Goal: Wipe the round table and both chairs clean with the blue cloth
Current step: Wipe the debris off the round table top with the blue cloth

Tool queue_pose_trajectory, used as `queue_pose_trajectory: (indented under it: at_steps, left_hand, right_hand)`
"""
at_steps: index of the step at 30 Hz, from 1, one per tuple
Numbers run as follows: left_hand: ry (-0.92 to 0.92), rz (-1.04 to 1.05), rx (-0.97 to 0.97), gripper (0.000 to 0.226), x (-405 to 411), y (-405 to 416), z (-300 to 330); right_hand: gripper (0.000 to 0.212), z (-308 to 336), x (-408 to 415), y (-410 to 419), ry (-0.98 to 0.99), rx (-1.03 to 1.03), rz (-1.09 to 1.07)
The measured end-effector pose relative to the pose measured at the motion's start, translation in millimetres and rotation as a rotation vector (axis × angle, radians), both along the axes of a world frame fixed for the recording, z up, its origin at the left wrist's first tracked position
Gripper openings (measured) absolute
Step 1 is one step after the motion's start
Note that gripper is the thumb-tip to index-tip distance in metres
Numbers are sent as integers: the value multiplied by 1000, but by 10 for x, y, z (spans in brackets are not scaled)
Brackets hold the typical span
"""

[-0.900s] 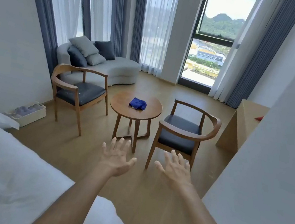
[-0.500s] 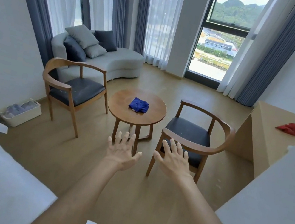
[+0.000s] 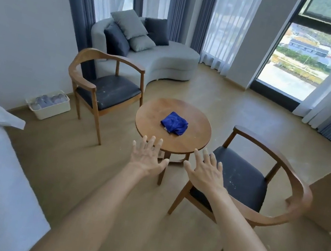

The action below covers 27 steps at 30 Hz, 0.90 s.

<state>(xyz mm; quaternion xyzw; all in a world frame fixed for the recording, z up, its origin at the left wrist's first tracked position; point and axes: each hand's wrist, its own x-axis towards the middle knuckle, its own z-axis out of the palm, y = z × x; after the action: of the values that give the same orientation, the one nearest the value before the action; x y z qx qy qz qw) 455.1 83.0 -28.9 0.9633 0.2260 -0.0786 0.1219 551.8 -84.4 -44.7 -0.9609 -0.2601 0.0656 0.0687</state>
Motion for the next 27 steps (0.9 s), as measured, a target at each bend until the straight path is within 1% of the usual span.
queue_pose_trajectory:
  at_steps: [8, 11, 14, 21, 27]
  left_hand:
    - [21, 103, -6, 77, 907, 600, -274]
    - [42, 118, -9, 77, 1282, 951, -436]
    - [64, 105, 4, 77, 1746, 1385, -576]
    - [116, -33, -5, 75, 2876, 2259, -845]
    - [183, -160, -44, 77, 3752, 2544, -1169]
  right_hand:
    - [64, -133, 989, 664, 71, -24, 108]
    - [63, -254, 1315, 996, 115, -23, 135]
    - [63, -404, 1701, 1401, 139, -10, 114]
    - [64, -701, 2583, 2278, 214, -4, -22]
    - [66, -1007, 3342, 2607, 281, 25, -128]
